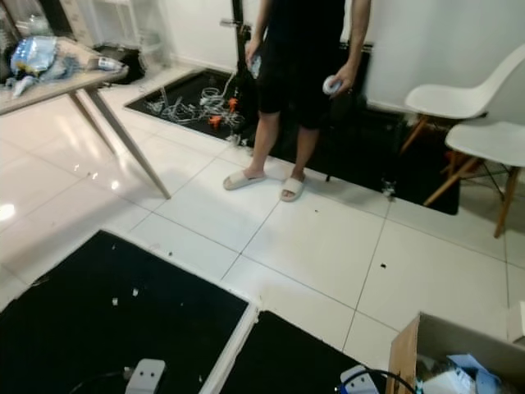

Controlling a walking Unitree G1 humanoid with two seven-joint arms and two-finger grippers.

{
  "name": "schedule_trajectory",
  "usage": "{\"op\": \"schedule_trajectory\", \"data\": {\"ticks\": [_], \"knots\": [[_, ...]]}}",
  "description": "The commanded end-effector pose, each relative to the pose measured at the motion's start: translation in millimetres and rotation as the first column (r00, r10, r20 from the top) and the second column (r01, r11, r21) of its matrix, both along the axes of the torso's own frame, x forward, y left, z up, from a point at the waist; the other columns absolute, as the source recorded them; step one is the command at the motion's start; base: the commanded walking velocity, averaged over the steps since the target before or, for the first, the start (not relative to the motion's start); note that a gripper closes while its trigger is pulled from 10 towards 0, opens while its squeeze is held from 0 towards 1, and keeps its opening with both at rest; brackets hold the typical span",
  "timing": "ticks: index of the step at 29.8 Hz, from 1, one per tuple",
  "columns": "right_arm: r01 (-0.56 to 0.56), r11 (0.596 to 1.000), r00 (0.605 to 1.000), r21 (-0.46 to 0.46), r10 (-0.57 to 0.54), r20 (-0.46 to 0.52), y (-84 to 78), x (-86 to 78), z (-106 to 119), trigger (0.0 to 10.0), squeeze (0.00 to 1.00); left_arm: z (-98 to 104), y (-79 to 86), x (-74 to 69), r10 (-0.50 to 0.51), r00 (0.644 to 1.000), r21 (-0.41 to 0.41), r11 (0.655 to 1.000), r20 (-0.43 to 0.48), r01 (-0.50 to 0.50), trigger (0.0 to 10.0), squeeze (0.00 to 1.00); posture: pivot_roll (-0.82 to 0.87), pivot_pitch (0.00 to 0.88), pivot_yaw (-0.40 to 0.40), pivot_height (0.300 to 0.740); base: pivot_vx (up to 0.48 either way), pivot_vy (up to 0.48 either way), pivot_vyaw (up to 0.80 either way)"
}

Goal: Picking trash to rubbish bin

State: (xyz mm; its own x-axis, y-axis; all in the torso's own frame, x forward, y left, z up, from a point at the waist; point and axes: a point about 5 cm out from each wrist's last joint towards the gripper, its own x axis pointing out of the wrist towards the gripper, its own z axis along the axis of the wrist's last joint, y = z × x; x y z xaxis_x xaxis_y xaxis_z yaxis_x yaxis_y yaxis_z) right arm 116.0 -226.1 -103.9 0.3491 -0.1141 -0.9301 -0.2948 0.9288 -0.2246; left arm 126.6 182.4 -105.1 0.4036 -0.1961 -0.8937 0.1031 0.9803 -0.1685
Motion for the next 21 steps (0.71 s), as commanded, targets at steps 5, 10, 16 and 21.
{"op": "schedule_trajectory", "data": {"ticks": [5, 10, 16, 21], "knots": [[0.015, 0.999, 1.0, -0.031, -0.015, -0.007, -10.3, -2.8, 1.5, 10.0, 0.0, -1.2, -0.3, -3.7, 0.012, 1.0, -0.006, 1.0, -0.013, -0.012, 10.0, 0.0, 0.03, 0.0, 0.014, 0.74, 0.0, -0.22, 0.0], [0.015, 0.999, 1.0, -0.031, -0.015, -0.007, -9.8, -2.9, 1.3, 10.0, 0.0, -0.9, 0.8, -1.7, 0.038, 0.999, 0.01, 0.999, -0.009, -0.038, 10.0, 0.0, 0.03, 0.0, 0.016, 0.74, 0.0, 0.0, 0.0], [0.014, 0.999, 1.0, -0.031, -0.014, -0.006, -9.8, -2.6, 1.4, 10.0, 0.0, -0.2, -1.1, 1.1, 0.011, 1.0, 0.014, 1.0, -0.002, -0.011, 10.0, 0.0, 0.03, 0.0, 0.014, 0.74, 0.0, 0.155, 0.0], [0.015, 0.999, 1.0, -0.032, -0.015, -0.004, -10.5, -2.1, 1.7, 10.0, 0.0, -0.4, -3.3, 1.2, 0.004, 1.0, 0.01, 1.0, -0.001, -0.004, 10.0, 0.0, 0.03, 0.0, 0.015, 0.74, 0.0, 0.322, 0.0]]}}
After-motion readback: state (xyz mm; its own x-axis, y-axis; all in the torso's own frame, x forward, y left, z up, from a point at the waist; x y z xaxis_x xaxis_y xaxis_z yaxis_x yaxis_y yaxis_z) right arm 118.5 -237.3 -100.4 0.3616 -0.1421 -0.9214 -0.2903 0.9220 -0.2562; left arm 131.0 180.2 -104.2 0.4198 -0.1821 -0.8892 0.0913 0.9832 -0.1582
